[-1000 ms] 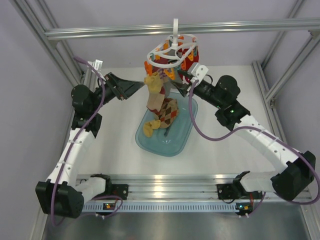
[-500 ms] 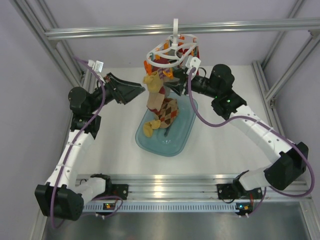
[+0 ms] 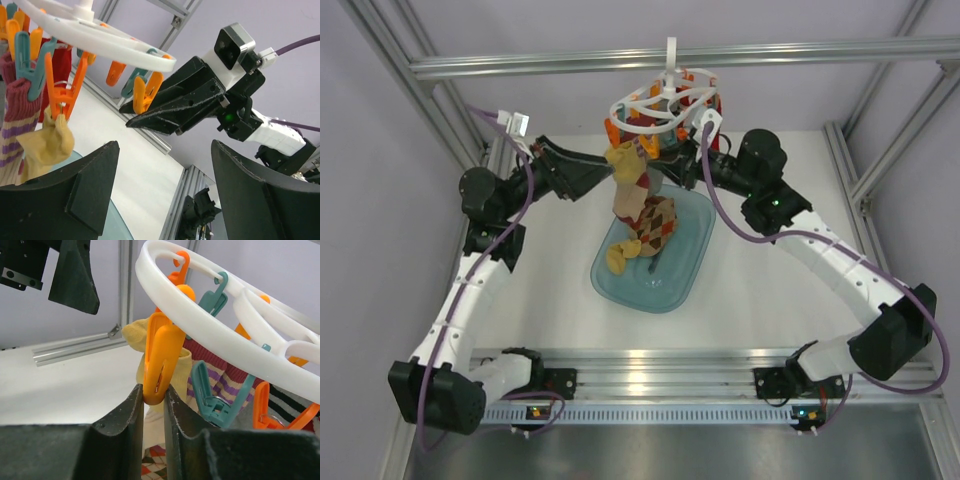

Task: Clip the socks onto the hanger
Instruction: Open the clamp at the hanger, then adjust the sock in the bin.

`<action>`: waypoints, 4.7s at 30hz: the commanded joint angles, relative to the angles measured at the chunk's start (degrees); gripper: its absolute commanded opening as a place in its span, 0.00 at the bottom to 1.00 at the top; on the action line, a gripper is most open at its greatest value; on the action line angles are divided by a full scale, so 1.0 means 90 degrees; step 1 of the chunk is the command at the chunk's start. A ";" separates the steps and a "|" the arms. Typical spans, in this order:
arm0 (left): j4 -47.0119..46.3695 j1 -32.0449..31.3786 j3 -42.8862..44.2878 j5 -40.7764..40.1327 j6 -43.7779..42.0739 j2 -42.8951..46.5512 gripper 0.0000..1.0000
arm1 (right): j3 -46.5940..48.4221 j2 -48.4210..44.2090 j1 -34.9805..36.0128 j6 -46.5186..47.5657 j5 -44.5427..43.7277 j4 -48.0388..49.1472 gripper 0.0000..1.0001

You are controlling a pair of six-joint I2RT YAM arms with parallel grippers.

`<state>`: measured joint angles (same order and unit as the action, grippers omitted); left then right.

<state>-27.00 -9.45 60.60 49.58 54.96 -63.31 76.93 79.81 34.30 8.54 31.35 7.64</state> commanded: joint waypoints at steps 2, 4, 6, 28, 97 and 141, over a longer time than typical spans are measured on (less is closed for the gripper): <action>0.0167 -0.0277 0.0551 -0.0664 -0.0880 -0.0007 0.78 | 0.0135 -0.0069 0.0221 -0.0343 -0.0660 0.0440 0.00; 0.0818 -0.0530 0.0815 -0.1220 -0.1551 -0.0007 0.75 | -0.0011 -0.0118 0.0319 -0.0343 -0.0856 0.0498 0.00; 0.1202 -0.0707 0.1058 -0.1804 -0.2080 -0.0036 0.74 | -0.0100 -0.0176 0.0426 -0.0265 -0.1061 0.0606 0.00; 0.3049 -0.2114 0.2114 -0.3693 -0.2933 -0.0895 0.74 | -0.0461 -0.0313 0.1032 0.0165 -0.1980 0.0889 0.00; 0.2395 -0.2143 0.2134 -0.4103 -0.2249 -0.1345 0.00 | -0.1321 0.2811 0.1598 0.0839 -0.2106 0.1114 0.43; 0.2483 -0.2084 0.1958 -0.4015 -0.2376 -0.1130 0.00 | -0.2405 0.1621 0.1306 0.6963 -0.0867 -0.1727 0.38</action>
<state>-4.03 -28.49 78.85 13.63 34.44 -74.11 53.98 96.42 46.78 69.71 21.12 -4.84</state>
